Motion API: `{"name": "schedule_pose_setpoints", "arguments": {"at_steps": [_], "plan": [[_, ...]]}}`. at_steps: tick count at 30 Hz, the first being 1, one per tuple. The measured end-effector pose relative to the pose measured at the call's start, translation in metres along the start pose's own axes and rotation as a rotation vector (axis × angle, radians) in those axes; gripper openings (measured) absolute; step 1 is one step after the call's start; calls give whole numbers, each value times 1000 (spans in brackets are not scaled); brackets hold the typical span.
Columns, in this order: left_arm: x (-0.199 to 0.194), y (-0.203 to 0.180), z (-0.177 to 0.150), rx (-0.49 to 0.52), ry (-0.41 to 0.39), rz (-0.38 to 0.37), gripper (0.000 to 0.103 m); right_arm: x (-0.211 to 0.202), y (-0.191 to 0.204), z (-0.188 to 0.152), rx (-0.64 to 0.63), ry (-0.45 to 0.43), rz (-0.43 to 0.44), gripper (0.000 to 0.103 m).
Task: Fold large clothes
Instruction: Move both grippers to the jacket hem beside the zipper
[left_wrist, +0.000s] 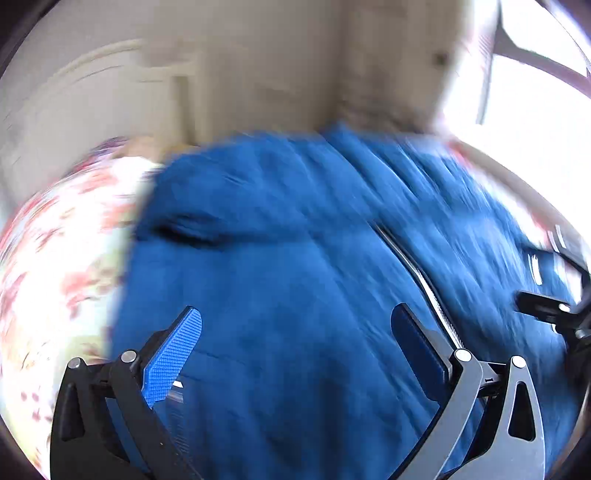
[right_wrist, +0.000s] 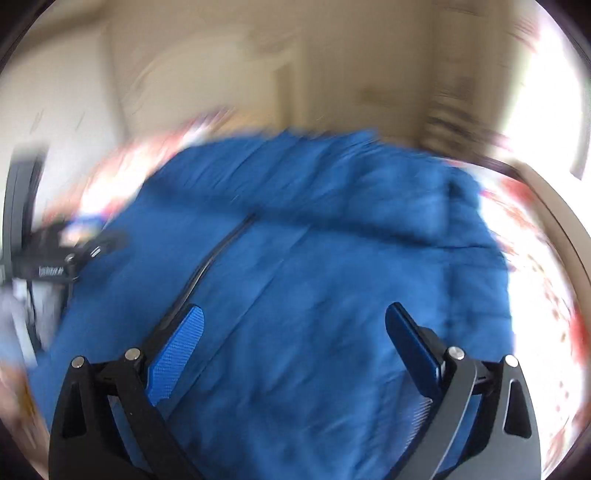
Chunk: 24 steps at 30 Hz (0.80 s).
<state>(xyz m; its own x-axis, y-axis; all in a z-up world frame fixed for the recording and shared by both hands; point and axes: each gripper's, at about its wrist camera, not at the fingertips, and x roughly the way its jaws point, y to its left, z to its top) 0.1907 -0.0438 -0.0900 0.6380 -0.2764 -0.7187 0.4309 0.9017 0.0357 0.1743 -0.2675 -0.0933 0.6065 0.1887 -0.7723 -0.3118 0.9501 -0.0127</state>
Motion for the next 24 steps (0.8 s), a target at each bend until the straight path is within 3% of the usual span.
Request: {"name": "schedule_pose_setpoints", "arguments": {"at_steps": [1,4,9,11,12,15,18,21,24], "plan": [[16,-14,-6,70,93,31,99,12,8,0,-31,68,-30,100],[20,-9,-5,39,123,29,99,15,8,4,-9,77,-46,100],[-6,17,-16,-97,65,52,99,-9,-15,-10,90,13,-98,100],[-24,31,-29,-142,37,126,99,-19,-28,-27,128,18,-174,100],[-29,36,-34,-151,41,164,99,-20,-36,-37,138,39,-208,100],[-34,56,-47,-200,102,207,99,-26,-56,-58,215,37,-130,100],[-46,67,-56,-242,93,236,98,-41,-45,-59,196,8,-196,100],[-78,40,-62,-179,-13,122,98,-62,-18,-61,152,-76,-67,100],[-85,-2,-70,-49,-16,38,98,-64,21,-68,-1,-56,-13,100]]}}
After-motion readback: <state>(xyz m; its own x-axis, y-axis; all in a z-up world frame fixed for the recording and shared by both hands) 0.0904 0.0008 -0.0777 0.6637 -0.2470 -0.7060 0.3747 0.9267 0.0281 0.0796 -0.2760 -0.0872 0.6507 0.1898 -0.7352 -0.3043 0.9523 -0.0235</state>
